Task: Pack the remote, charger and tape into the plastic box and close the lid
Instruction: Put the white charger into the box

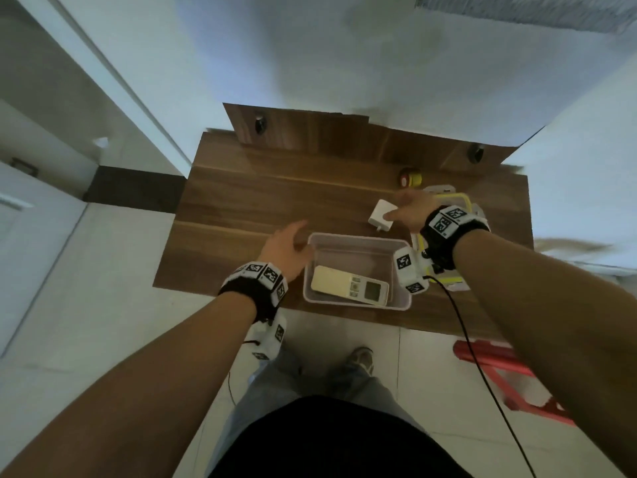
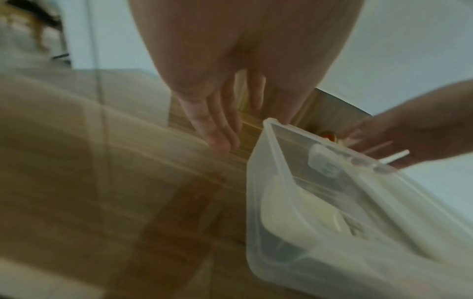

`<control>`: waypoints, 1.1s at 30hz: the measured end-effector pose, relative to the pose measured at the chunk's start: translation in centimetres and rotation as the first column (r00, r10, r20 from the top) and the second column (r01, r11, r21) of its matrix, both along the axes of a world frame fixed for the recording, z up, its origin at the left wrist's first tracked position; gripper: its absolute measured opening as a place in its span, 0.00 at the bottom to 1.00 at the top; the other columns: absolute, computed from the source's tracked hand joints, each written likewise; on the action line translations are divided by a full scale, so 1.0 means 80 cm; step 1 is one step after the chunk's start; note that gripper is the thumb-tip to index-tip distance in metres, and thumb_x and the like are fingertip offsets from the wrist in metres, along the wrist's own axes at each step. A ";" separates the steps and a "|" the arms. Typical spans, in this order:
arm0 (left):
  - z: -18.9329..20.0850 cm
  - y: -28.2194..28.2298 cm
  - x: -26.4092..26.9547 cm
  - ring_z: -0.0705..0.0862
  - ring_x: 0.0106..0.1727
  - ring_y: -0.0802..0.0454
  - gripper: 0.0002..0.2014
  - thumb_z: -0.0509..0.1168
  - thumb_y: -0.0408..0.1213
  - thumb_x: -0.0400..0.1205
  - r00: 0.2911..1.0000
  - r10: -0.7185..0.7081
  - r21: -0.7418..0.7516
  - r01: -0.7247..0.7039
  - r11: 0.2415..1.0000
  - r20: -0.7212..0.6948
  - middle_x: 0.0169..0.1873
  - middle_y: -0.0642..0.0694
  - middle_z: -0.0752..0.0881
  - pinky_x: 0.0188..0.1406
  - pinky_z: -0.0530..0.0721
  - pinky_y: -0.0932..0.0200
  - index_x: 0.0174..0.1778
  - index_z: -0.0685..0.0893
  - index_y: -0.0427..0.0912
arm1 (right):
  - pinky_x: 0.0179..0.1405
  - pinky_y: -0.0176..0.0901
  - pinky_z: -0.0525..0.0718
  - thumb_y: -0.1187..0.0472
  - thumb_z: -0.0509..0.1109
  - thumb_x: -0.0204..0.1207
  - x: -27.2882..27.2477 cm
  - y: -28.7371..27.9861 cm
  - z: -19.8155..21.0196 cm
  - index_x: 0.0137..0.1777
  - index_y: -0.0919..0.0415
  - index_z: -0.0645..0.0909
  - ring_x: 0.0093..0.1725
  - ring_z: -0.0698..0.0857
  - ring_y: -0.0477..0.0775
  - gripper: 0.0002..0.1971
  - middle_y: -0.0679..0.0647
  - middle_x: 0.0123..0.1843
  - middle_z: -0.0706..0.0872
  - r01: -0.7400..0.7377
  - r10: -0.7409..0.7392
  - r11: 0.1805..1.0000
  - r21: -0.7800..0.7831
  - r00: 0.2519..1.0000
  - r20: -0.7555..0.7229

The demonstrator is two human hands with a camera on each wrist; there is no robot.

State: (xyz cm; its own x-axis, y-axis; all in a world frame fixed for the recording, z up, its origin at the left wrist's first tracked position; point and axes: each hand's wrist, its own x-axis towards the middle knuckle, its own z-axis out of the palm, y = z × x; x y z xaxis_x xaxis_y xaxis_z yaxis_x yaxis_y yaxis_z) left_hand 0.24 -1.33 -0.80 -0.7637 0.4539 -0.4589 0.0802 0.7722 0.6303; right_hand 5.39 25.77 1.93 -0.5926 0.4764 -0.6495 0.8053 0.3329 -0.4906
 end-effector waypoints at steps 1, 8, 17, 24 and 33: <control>-0.002 -0.002 0.001 0.82 0.65 0.44 0.29 0.65 0.47 0.79 0.998 0.023 0.006 -0.023 1.000 0.052 0.71 0.44 0.79 0.58 0.81 0.54 0.78 0.66 0.59 | 0.52 0.47 0.83 0.59 0.76 0.74 -0.008 -0.001 -0.003 0.80 0.58 0.70 0.71 0.80 0.63 0.34 0.60 0.77 0.77 -0.083 0.082 0.997 0.008 0.996 0.041; -0.014 0.006 0.027 0.84 0.57 0.42 0.23 0.65 0.44 0.78 0.977 0.055 -0.107 -0.033 0.994 0.204 0.61 0.43 0.84 0.52 0.81 0.51 0.69 0.71 0.51 | 0.74 0.51 0.73 0.60 0.81 0.68 -0.024 -0.024 -0.038 0.80 0.52 0.69 0.77 0.73 0.66 0.39 0.62 0.80 0.71 -0.418 0.375 0.872 0.254 0.905 0.199; -0.029 0.020 0.030 0.78 0.48 0.47 0.18 0.64 0.45 0.77 0.960 0.193 -0.148 -0.164 0.975 0.204 0.60 0.43 0.82 0.47 0.76 0.53 0.63 0.77 0.47 | 0.53 0.57 0.90 0.52 0.80 0.64 0.010 -0.009 -0.020 0.68 0.47 0.78 0.57 0.86 0.62 0.30 0.57 0.63 0.85 0.092 -0.077 0.989 0.116 0.989 -0.126; -0.030 0.015 0.034 0.81 0.55 0.46 0.20 0.68 0.42 0.76 0.947 0.207 -0.094 -0.189 0.977 0.244 0.58 0.46 0.81 0.52 0.80 0.50 0.64 0.76 0.49 | 0.39 0.42 0.86 0.46 0.78 0.70 0.063 -0.055 0.035 0.68 0.50 0.78 0.47 0.88 0.52 0.27 0.50 0.57 0.85 0.013 -0.042 0.990 -0.137 0.976 -0.215; -0.012 -0.004 0.046 0.84 0.49 0.58 0.23 0.66 0.32 0.76 0.930 0.190 0.127 -0.240 0.963 0.315 0.53 0.52 0.87 0.38 0.78 0.68 0.66 0.79 0.54 | 0.54 0.47 0.84 0.36 0.71 0.69 0.056 -0.134 -0.015 0.77 0.49 0.71 0.63 0.84 0.56 0.37 0.53 0.70 0.83 -0.292 0.290 0.955 0.047 0.956 0.036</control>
